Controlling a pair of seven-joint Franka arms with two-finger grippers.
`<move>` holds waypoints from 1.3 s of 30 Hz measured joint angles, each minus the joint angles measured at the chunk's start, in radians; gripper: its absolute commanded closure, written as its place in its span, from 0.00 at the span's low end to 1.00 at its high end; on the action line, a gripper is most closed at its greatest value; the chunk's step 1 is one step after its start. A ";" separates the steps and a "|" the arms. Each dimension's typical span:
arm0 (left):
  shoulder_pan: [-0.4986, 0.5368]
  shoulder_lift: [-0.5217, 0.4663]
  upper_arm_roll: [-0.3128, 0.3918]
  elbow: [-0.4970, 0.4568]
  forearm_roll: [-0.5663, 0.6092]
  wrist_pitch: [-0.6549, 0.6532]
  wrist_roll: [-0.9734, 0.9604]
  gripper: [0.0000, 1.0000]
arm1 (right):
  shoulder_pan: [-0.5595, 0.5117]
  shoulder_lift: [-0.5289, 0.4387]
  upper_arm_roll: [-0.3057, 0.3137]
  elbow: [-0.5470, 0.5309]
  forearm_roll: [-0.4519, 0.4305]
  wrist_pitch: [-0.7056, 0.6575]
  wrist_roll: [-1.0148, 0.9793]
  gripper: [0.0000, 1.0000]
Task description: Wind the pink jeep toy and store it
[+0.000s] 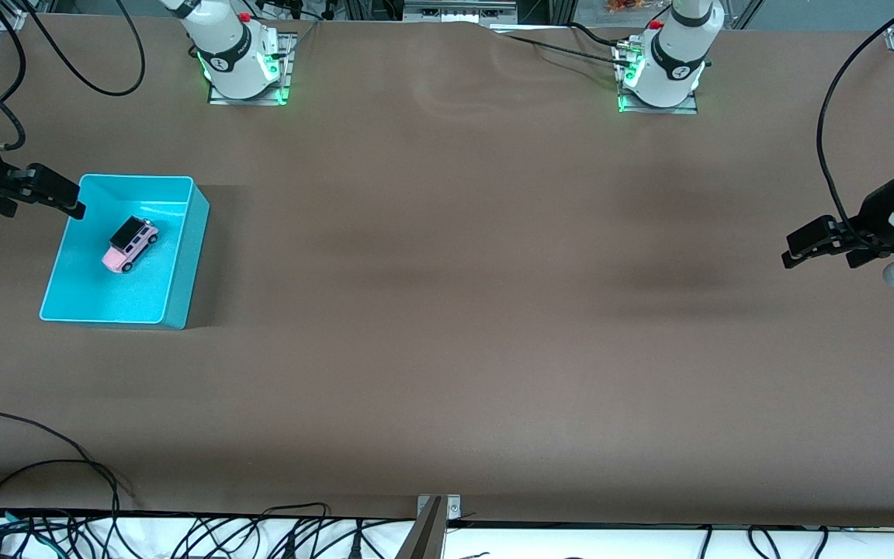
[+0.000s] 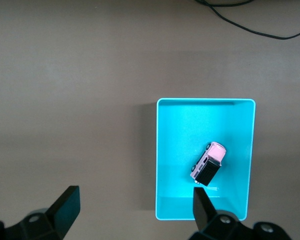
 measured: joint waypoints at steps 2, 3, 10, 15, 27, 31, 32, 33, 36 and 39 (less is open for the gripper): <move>0.000 0.000 0.000 0.000 0.000 0.000 0.000 0.00 | 0.001 0.000 0.000 0.000 -0.002 0.000 -0.008 0.00; 0.000 0.000 0.000 0.000 0.000 0.000 0.000 0.00 | 0.001 0.000 0.000 0.000 -0.002 0.000 -0.014 0.00; 0.000 0.000 0.000 0.000 0.000 0.000 0.000 0.00 | 0.001 0.000 0.000 0.000 -0.002 0.000 -0.042 0.00; 0.000 0.000 0.000 0.000 0.000 0.000 0.000 0.00 | 0.000 0.000 0.000 0.000 -0.002 0.001 -0.042 0.00; 0.000 0.000 0.000 -0.004 0.010 0.000 0.000 0.00 | -0.003 0.001 -0.002 0.000 -0.002 0.005 -0.042 0.00; -0.003 0.000 -0.007 -0.005 0.029 0.000 0.000 0.00 | -0.005 0.001 -0.003 0.000 -0.002 0.006 -0.042 0.00; -0.004 0.000 -0.009 -0.005 0.031 0.000 0.000 0.00 | -0.005 0.002 -0.003 0.000 -0.002 0.007 -0.042 0.00; -0.005 0.000 -0.011 -0.005 0.033 0.000 0.000 0.00 | -0.006 0.002 -0.004 0.000 -0.002 0.007 -0.042 0.00; -0.008 0.000 -0.012 -0.005 0.035 0.000 0.000 0.00 | -0.006 0.002 -0.006 0.000 -0.002 0.008 -0.042 0.00; -0.009 0.000 -0.012 -0.005 0.036 0.000 0.000 0.00 | -0.006 0.002 -0.007 0.000 -0.002 0.008 -0.042 0.00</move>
